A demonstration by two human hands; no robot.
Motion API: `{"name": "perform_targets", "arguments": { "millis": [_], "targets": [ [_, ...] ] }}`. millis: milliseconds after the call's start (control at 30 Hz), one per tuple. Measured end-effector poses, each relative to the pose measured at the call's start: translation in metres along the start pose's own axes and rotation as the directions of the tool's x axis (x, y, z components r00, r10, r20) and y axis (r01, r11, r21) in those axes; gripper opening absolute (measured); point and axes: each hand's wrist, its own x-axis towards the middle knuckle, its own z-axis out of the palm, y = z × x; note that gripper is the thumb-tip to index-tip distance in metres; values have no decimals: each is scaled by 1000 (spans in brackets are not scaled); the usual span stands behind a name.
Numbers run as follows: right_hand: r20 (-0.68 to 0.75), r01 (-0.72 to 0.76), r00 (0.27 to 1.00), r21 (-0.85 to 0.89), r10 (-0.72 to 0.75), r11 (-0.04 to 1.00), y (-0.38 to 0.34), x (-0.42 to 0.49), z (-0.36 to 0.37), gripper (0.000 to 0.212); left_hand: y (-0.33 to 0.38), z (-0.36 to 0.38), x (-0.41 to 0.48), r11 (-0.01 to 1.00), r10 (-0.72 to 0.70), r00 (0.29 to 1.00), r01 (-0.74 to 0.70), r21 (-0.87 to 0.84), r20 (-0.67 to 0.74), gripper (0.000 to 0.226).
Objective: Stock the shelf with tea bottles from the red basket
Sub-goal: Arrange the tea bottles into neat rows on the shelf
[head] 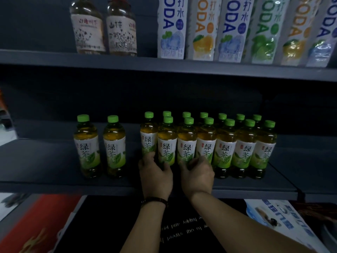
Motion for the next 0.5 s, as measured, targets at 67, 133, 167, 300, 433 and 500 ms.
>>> {"name": "perform_targets", "arguments": {
  "millis": [67,133,167,300,433,500],
  "targets": [
    [48,41,998,21,-42,999,-6,-7,1,20,4,-25,2,999,43,998,-42,25,-35,34],
    [132,105,986,14,-106,994,-18,-17,4,17,10,-60,9,995,86,995,-82,57,-58,32],
    [177,140,974,16,-140,990,-24,-23,6,18,13,-80,15,992,112,991,-106,75,-77,32],
    [334,269,904,37,-266,962,-51,-45,21,22,21,-171,52,971,198,947,-154,183,-253,30],
    [441,303,858,-25,-262,953,-78,-57,46,29,2,-218,75,990,61,878,5,138,-475,30],
    [462,280,859,-63,-221,958,-89,-61,61,33,-20,-216,74,990,-3,893,66,125,-450,35]
  ]
}}
